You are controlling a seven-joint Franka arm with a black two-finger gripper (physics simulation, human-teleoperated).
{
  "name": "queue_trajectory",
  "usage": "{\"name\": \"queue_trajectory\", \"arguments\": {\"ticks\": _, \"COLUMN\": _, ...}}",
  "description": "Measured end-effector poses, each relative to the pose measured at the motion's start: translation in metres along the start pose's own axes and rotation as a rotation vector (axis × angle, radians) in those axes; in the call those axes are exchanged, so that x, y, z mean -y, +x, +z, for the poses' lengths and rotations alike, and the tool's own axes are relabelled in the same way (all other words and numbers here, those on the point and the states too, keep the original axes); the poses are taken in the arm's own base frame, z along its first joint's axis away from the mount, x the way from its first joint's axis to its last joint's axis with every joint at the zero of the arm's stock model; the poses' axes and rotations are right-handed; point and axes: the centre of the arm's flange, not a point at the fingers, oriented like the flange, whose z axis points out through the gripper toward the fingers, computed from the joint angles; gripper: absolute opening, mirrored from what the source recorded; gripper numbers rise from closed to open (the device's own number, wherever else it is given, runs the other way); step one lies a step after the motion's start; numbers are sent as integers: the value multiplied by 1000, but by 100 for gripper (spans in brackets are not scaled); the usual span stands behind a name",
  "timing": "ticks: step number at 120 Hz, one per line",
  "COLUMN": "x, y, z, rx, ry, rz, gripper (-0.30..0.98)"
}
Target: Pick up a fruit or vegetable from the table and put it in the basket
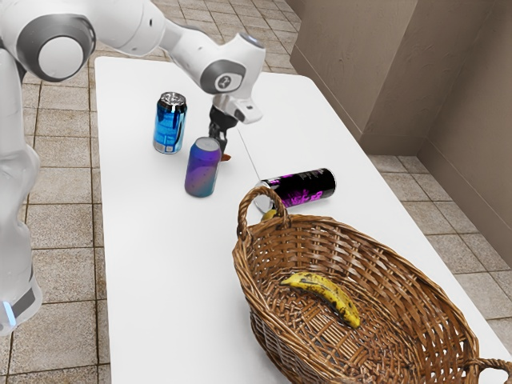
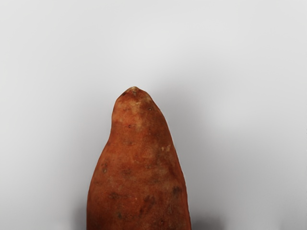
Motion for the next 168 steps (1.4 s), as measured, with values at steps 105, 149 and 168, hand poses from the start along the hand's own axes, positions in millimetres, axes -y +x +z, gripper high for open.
{"name": "queue_trajectory", "arguments": {"ticks": 105, "x": -5, "y": 13, "z": -86, "rx": -120, "ry": 23, "rz": 8, "gripper": 15}}
{"name": "queue_trajectory", "arguments": {"ticks": 149, "x": -48, "y": 16, "z": -222, "rx": -203, "ry": 85, "rz": 101, "gripper": 15}}
{"name": "queue_trajectory", "arguments": {"ticks": 168, "x": -168, "y": 52, "z": -247, "rx": -215, "ry": 103, "rz": 322, "gripper": 15}}
